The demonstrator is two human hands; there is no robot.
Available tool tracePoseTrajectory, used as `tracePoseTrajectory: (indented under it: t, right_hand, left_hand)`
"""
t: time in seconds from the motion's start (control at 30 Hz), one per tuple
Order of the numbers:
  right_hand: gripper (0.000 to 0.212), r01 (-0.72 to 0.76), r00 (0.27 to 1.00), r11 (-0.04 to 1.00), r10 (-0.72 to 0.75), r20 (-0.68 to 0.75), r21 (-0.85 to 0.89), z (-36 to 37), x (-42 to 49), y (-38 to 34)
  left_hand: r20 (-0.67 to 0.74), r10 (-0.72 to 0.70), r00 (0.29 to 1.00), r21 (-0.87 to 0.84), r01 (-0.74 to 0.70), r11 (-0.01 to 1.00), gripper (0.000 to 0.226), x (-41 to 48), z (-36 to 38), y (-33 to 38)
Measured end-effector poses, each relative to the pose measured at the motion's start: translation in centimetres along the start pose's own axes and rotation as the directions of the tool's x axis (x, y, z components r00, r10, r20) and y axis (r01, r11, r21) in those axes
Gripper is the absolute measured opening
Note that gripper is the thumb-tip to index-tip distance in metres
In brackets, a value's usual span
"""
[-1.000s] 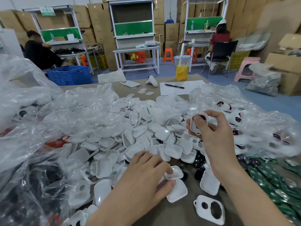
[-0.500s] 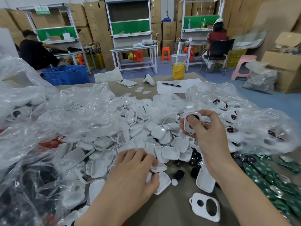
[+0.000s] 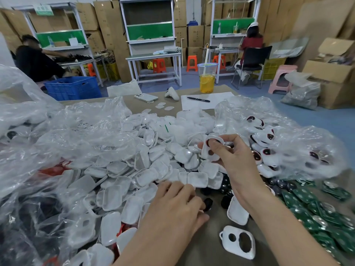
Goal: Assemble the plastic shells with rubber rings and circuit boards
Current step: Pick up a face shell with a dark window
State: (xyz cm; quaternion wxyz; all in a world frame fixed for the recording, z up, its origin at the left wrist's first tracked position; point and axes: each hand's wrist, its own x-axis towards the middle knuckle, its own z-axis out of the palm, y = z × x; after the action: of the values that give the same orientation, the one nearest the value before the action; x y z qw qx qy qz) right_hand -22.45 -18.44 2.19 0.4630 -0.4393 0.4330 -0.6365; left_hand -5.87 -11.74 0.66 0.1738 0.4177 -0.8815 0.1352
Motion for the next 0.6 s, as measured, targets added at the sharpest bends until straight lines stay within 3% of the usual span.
tracePoseTrajectory:
  t: [0.2, 0.37, 0.47, 0.53, 0.6]
  right_hand:
    - [0.015, -0.009, 0.993, 1.0, 0.009, 0.115, 0.001, 0.0, -0.1, 0.1]
    - [0.013, -0.058, 0.991, 0.997, 0.052, 0.121, 0.048, 0.3, -0.3, 0.1]
    - [0.007, -0.111, 0.989, 0.983, 0.095, 0.112, 0.146, 0.4, -0.5, 0.2]
    - [0.01, -0.15, 0.984, 0.971, 0.129, 0.122, 0.184, 0.6, -0.7, 0.3]
    - [0.012, -0.193, 0.977, 0.957, 0.167, 0.135, 0.216, 1.1, -0.9, 0.4]
  left_hand:
    - [0.005, 0.033, 0.999, -0.015, -0.033, 0.999, 0.012, -0.2, 0.1, -0.1]
    - [-0.109, -0.024, 0.994, -0.007, 0.024, 1.0, 0.029, -0.1, -0.2, -0.5]
    - [-0.145, -0.18, 0.973, -0.221, 0.145, 0.964, 0.024, -0.2, -0.9, -0.6]
    - [-0.04, -0.442, 0.896, -0.555, 0.348, 0.755, 0.02, 0.0, -1.6, -0.5]
    - [0.087, -0.622, 0.778, -0.801, 0.426, 0.421, 0.015, 0.3, -1.9, -0.6]
